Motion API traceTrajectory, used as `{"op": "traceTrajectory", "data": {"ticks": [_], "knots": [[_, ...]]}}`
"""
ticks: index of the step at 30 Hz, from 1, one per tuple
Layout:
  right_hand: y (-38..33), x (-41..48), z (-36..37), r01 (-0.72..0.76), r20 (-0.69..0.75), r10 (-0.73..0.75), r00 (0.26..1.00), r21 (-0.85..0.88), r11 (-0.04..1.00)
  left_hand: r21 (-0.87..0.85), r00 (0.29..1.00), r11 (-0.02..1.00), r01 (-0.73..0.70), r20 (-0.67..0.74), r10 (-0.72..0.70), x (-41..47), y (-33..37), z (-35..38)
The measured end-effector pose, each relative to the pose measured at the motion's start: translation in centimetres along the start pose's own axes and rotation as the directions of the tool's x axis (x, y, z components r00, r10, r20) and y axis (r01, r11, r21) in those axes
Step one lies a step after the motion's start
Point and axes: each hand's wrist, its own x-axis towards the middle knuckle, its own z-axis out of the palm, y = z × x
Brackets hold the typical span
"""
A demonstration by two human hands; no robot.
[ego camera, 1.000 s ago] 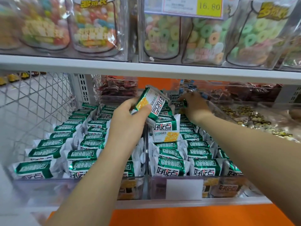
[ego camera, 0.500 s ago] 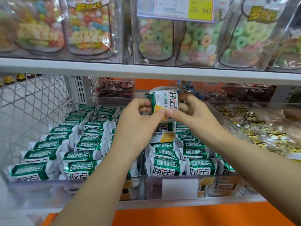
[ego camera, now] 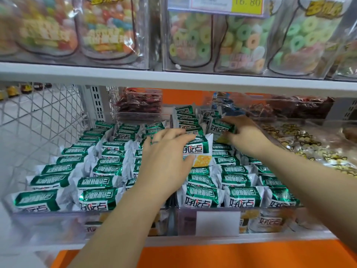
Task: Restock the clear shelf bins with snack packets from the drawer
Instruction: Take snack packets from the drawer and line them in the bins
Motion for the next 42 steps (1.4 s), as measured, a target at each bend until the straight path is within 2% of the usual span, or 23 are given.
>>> {"op": "traceTrajectory", "data": {"ticks": [4,7,10,13,18,21,24,27,30,33,35,37,38,40,42], "knots": [[0.0,1.6,1.0,-0.004,0.037,0.007,0.999,-0.061,0.998,-0.034,1.0,0.999,0.005,-0.011,-0.006,0.2,-0.2,0.2],[0.1,1.9,1.6,-0.028,-0.074,0.019,0.997,-0.116,0.993,-0.052,1.0,0.999,0.009,-0.013,-0.01,0.2,-0.3,0.3],[0.0,1.8,2.0,0.024,-0.147,-0.055,0.988,-0.205,0.978,-0.06,1.0,0.998,0.004,-0.015,-0.005,0.2,-0.3,0.4],[0.1,1.6,2.4,0.089,-0.087,-0.136,0.987,-0.407,0.909,-0.061,1.0,0.998,0.004,-0.02,-0.005,0.2,-0.5,0.5],[0.3,1.0,2.2,0.128,0.094,-0.093,0.991,-0.497,0.858,-0.016,1.0,1.0,0.005,-0.031,-0.006,0.2,-0.2,0.8],[0.0,0.3,1.2,0.143,0.152,-0.08,0.985,-0.471,0.87,0.04,0.997,0.999,0.005,-0.078,-0.002,-0.3,0.2,0.8],[-0.2,-2.4,0.0,0.13,0.102,-0.099,0.99,-0.362,0.923,0.054,0.983,0.998,-0.028,-0.177,0.038,-1.7,0.9,1.0],[0.0,-6.7,-1.6,0.225,-0.005,-0.237,0.972,-0.292,0.93,0.048,0.916,0.986,-0.163,-0.365,0.169,-3.2,2.1,1.1],[0.9,-11.9,-3.3,0.362,-0.062,-0.388,0.919,-0.251,0.898,0.04,0.87,0.945,-0.326,-0.379,0.316,-5.5,3.8,1.5],[2.5,-16.5,-4.3,0.432,0.058,-0.429,0.901,-0.2,0.88,0.052,0.816,0.853,-0.52,-0.266,0.514,-8.5,5.1,3.4],[4.1,-18.8,-4.0,0.467,0.169,-0.441,0.882,-0.185,0.865,0.058,0.765,0.772,-0.633,-0.103,0.635,-10.5,5.2,5.6],[6.0,-20.9,-2.9,0.477,0.29,-0.417,0.862,-0.18,0.861,0.04,0.73,0.73,-0.682,0.109,0.675,-12.3,4.4,8.3],[7.0,-21.8,-2.1,0.473,0.349,-0.396,0.85,-0.172,0.864,0.015,0.726,0.744,-0.668,0.23,0.648,-13.1,4.1,9.4],[8.8,-23.3,-0.3,0.474,0.455,-0.364,0.813,-0.153,0.867,-0.03,0.713,0.829,-0.559,0.492,0.499,-14.2,3.9,11.2],[10.0,-24.3,1.8,0.439,0.593,-0.274,0.757,-0.151,0.886,-0.001,0.65,0.902,-0.431,0.693,0.312,-14.8,3.0,13.5]]}}
